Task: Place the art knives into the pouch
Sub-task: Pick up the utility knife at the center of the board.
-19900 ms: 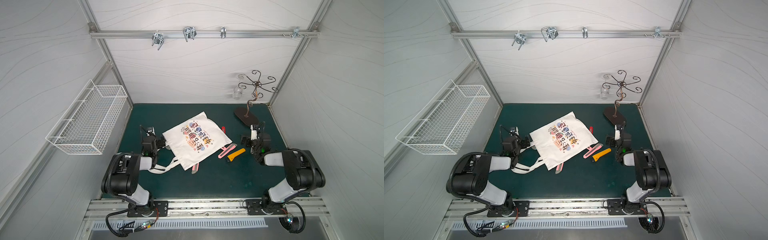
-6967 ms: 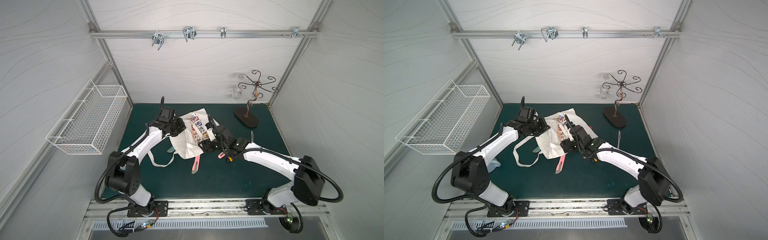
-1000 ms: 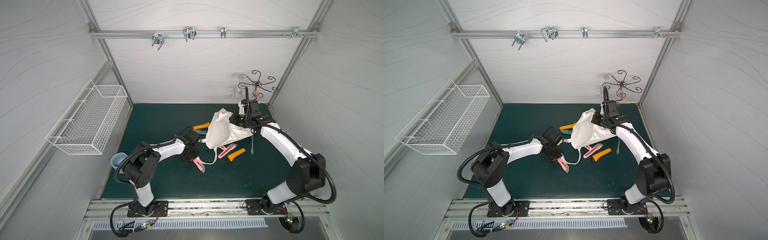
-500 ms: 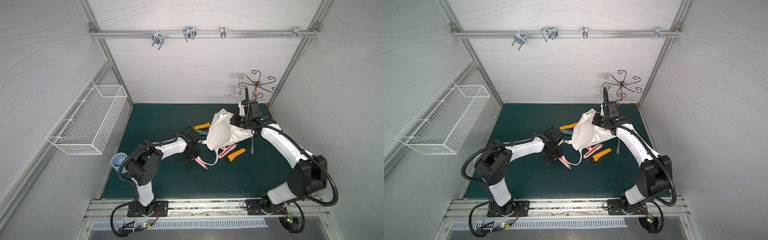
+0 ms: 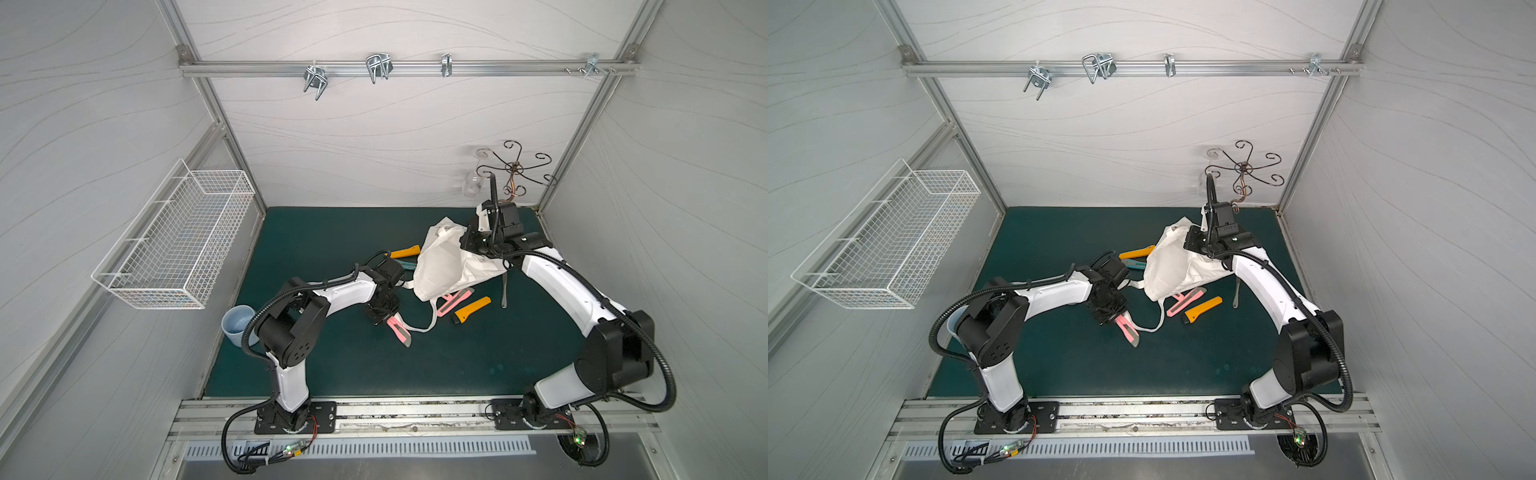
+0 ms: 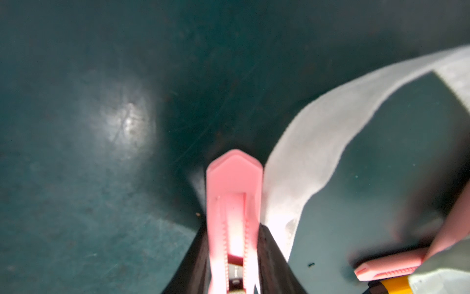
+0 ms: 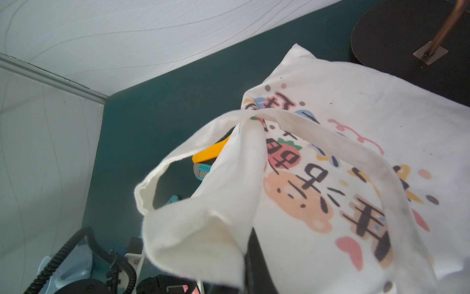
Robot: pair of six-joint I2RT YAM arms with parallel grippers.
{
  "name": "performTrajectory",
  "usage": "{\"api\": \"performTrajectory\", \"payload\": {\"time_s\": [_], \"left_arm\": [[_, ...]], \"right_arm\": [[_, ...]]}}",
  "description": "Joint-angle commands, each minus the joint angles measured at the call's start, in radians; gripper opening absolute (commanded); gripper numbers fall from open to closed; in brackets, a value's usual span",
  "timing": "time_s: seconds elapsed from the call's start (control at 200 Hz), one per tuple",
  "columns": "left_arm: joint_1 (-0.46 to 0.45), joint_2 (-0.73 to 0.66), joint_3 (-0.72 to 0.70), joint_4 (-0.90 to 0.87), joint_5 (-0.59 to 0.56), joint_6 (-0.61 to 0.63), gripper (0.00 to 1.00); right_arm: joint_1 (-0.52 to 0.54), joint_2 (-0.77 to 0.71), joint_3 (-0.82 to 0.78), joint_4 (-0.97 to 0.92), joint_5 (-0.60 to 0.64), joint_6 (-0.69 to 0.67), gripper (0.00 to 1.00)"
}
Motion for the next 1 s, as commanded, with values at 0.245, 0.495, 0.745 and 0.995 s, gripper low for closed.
{"api": "performTrajectory", "payload": {"time_s": [0.245, 0.495, 0.745, 0.995], "left_arm": [[0.005, 0.051, 0.014, -0.036, 0.02, -0.006, 0.38], [0.006, 0.078, 0.054, -0.082, 0.027, 0.004, 0.31], [0.003, 0.001, 0.12, -0.155, -0.048, 0.069, 0.23], [0.002, -0.127, 0.126, -0.198, -0.101, 0.118, 0.21]], "right_arm": [[0.006, -0.038, 0.018, -0.019, -0.009, -0.029, 0.0], [0.006, -0.042, 0.0, -0.016, -0.01, -0.033, 0.0], [0.002, -0.036, 0.005, -0.029, 0.007, -0.051, 0.0], [-0.002, -0.024, 0.005, -0.029, 0.006, -0.055, 0.0]]}}
